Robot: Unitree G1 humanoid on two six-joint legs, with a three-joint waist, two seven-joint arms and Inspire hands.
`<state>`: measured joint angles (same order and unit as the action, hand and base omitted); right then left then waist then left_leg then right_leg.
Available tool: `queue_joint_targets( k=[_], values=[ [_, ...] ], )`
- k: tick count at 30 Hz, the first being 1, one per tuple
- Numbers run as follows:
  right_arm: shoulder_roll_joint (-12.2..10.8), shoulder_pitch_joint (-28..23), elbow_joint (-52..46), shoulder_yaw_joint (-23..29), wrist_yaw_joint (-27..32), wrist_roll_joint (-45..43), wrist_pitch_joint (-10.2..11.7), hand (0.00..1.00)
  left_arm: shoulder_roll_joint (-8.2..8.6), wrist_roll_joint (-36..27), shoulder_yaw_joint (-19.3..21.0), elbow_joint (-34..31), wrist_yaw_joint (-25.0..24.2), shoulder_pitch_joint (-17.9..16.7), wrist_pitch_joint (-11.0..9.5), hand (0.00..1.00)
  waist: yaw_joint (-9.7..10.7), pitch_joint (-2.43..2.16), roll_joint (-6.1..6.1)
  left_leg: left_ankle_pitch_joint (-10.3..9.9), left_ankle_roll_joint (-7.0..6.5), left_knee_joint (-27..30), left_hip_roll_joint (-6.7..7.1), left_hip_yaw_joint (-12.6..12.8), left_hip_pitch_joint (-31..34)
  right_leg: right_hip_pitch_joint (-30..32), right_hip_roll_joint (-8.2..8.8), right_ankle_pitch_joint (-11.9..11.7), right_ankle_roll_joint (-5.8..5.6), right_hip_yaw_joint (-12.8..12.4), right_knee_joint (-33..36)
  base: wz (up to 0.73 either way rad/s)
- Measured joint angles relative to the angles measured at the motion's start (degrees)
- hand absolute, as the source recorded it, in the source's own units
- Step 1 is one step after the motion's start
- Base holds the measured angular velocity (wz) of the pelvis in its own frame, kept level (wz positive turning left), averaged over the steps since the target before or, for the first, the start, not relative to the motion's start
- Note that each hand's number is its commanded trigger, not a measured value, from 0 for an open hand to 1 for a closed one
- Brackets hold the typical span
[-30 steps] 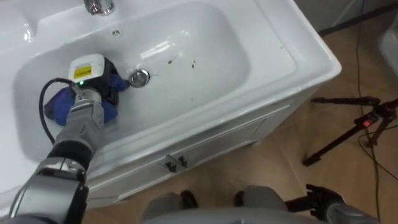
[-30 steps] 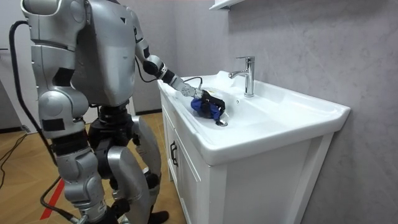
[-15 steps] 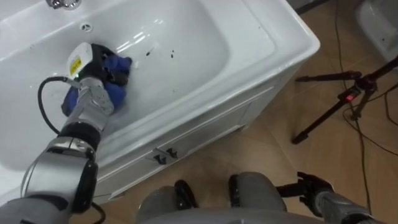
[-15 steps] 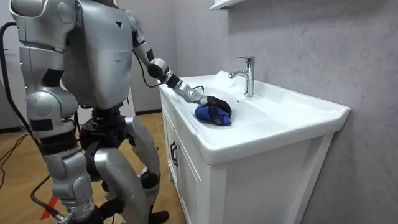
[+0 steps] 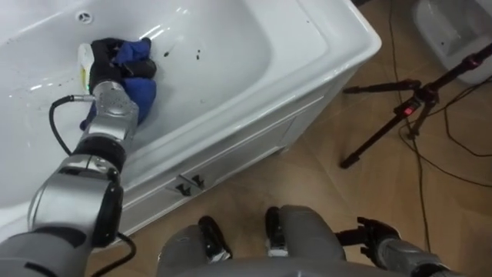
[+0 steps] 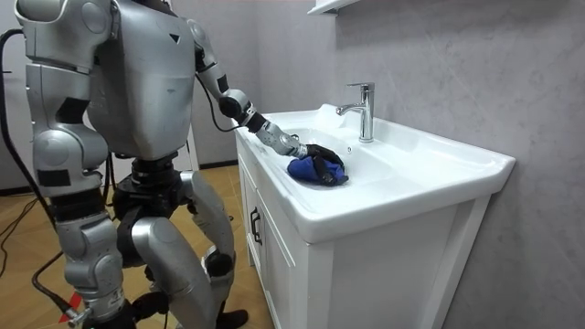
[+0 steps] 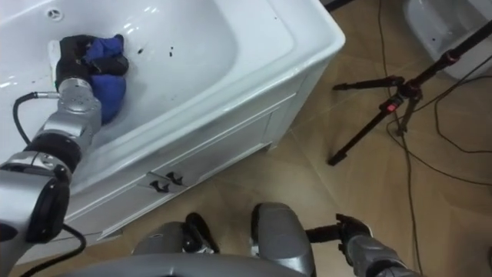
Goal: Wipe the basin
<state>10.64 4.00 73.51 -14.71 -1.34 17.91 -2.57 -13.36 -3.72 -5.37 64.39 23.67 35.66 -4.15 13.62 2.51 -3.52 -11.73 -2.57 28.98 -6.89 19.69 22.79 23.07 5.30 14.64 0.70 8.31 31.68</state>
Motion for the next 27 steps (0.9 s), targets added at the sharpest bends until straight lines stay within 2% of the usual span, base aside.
queue_joint_targets(
  k=[2, 4, 9, 11, 14, 22, 27],
  values=[
    [-0.14, 0.38, -0.02, -0.35, 0.01, 0.10, -0.01, 0.00, 0.20, -0.90, -0.05, 0.00, -0.05, 0.54, -0.84, 1.00, 0.49, 0.15, -0.25, -0.46, 0.11, 0.83, -0.66, 0.10, 0.12, -0.04, -0.48, -0.18, 0.16, -0.20, -0.04, -0.10],
    [-0.14, 0.27, 0.07, -0.35, 0.12, 0.11, -0.03, 0.00, 0.63, -1.02, -0.08, -0.06, -0.08, 0.87, -1.35, 1.00, 0.59, 0.17, -0.27, -0.50, 0.10, 0.96, -0.75, 0.10, 0.24, 0.09, -0.52, -0.22, 0.20, -0.23, -0.05, -0.03],
    [-0.79, -0.25, -0.12, -0.33, 1.02, 0.25, 0.05, 0.00, 0.78, -1.09, 0.03, -0.28, 0.00, 1.18, -2.49, 1.00, 1.14, 0.10, 0.19, -0.97, 0.31, 2.48, -1.64, 0.19, 1.22, 0.89, -1.19, -0.43, 0.47, -0.47, 0.11, -0.07],
    [-0.92, 0.22, -0.15, -0.32, 1.54, 1.62, 0.11, 0.00, 1.06, -1.11, 0.03, -0.28, 0.70, 1.61, -2.60, 1.00, 1.66, 0.16, 0.75, -1.09, 0.30, 2.74, -1.92, 0.22, 1.86, 1.34, -1.36, -0.51, 0.56, -0.40, 0.23, 0.00],
    [-0.92, 0.39, -0.11, -0.32, 1.68, 2.15, 0.60, 0.00, 1.45, -1.20, 0.03, -0.23, 0.86, 2.29, -2.72, 1.00, 2.06, 0.31, 1.13, -1.08, 0.31, 2.76, -1.99, 0.40, 2.12, 1.89, -1.34, -0.52, 0.58, -0.48, 0.54, -0.04],
    [-0.97, -1.09, -1.37, -0.32, 2.01, 2.36, 2.07, 0.00, 1.59, -3.61, 0.84, -0.27, 1.81, 3.18, -4.03, 1.00, 2.66, 0.31, 1.18, -1.07, 0.39, 2.86, -2.52, 2.03, 2.45, 3.43, -1.57, -0.63, 0.91, -1.53, 1.36, -0.09],
    [-0.94, -2.95, -2.68, -0.39, 1.85, 4.46, 1.83, 0.00, 1.34, -4.99, 0.75, -0.38, 3.00, 3.48, -4.73, 1.00, 3.34, 0.34, 1.07, -1.29, 0.41, 3.11, -2.63, 3.11, 2.31, 4.21, -1.68, -0.57, 0.81, -2.70, 2.19, -0.11]
  ],
)
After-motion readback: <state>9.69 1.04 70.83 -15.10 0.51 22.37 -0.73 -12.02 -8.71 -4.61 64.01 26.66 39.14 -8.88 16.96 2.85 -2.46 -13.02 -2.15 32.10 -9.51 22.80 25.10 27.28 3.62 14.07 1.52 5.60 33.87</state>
